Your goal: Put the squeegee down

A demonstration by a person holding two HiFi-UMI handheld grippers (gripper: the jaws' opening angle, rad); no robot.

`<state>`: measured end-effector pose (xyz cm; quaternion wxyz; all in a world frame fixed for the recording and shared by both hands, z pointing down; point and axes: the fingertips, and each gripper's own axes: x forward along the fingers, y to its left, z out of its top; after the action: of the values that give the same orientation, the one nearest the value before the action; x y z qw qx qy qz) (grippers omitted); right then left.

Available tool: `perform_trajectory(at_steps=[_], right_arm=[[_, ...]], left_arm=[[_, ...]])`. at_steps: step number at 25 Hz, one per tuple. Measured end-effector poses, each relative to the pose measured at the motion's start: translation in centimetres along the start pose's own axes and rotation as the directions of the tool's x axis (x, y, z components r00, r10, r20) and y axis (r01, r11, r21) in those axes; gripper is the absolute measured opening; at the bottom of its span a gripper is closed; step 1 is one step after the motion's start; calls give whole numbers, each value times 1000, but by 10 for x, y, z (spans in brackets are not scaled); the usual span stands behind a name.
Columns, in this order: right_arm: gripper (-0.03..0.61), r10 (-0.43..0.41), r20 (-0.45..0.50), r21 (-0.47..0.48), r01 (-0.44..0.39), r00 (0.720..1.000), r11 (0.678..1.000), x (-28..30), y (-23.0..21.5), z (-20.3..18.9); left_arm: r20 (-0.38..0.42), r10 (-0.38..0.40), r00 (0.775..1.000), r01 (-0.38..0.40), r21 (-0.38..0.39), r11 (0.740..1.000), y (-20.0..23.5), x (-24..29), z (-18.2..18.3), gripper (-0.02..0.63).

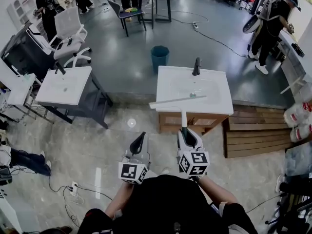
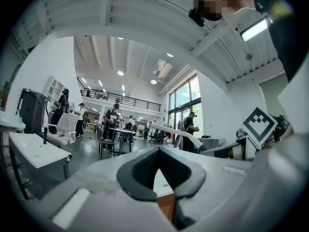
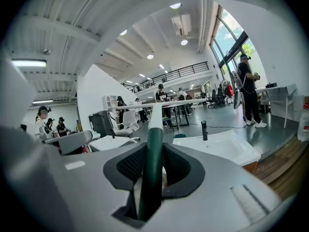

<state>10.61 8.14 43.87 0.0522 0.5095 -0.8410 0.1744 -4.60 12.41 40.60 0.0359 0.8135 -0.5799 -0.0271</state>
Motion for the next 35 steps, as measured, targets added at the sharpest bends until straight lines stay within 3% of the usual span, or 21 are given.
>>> perform_trajectory(at_steps=[10,19,35], right_arm=[[97,-11,-33,1,12,999,1000,16,-17,-4],[98,-103,-20,22,104,994,994,38,-57,6],[98,-236,-42,88,239,971,967,137,-85,34]], left_arm=[[-22,-2,1000,2,-9,1000,6,27,-9,2],[-13,-75,997,75,-11,997,13,81,-11,2],[-47,-204,978,203,-31,979,75,200,-10,2]])
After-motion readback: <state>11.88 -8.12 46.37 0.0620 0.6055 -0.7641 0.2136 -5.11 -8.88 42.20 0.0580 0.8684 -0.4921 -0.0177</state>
